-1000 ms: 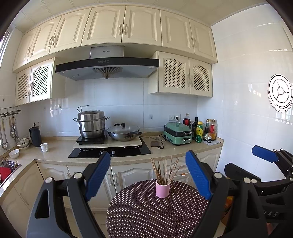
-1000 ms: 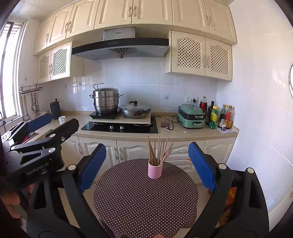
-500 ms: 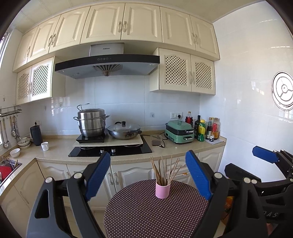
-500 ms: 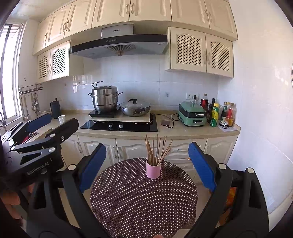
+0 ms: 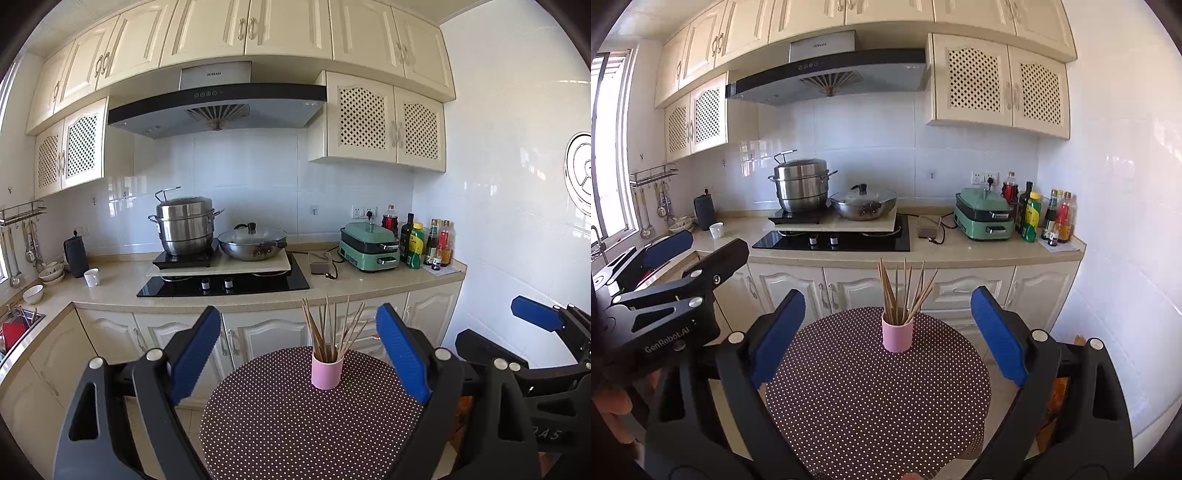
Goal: Organize utensils
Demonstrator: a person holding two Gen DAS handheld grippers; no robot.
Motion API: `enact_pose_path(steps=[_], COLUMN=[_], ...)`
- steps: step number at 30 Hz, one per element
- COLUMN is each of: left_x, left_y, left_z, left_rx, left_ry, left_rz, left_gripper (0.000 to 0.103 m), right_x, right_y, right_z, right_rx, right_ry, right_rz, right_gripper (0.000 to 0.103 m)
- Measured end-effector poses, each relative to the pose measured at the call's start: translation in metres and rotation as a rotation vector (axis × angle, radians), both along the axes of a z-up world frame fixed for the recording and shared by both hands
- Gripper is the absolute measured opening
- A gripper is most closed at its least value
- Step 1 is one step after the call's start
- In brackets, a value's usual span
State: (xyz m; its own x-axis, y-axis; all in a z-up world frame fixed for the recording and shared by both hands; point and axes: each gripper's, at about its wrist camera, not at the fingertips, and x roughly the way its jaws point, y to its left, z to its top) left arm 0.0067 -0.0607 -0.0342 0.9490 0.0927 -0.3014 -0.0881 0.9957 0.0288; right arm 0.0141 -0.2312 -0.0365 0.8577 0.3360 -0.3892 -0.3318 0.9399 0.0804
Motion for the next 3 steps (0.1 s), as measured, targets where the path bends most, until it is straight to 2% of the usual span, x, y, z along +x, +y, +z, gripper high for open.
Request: enact_pose_path(steps=[3], left_x=[0.0129], left_y=[-0.0085], left_z=[-0.0117], left_rx=[0.010], left_ry=[0.049], left_rz=[0.004], left_gripper=[0.085], right_x=[0.0111], right_y=[-0.0066], right_z=[-0.0103], right_rx=[0.009], right_ry=[0.036], right_rz=[-0.003], right_gripper=[0.090])
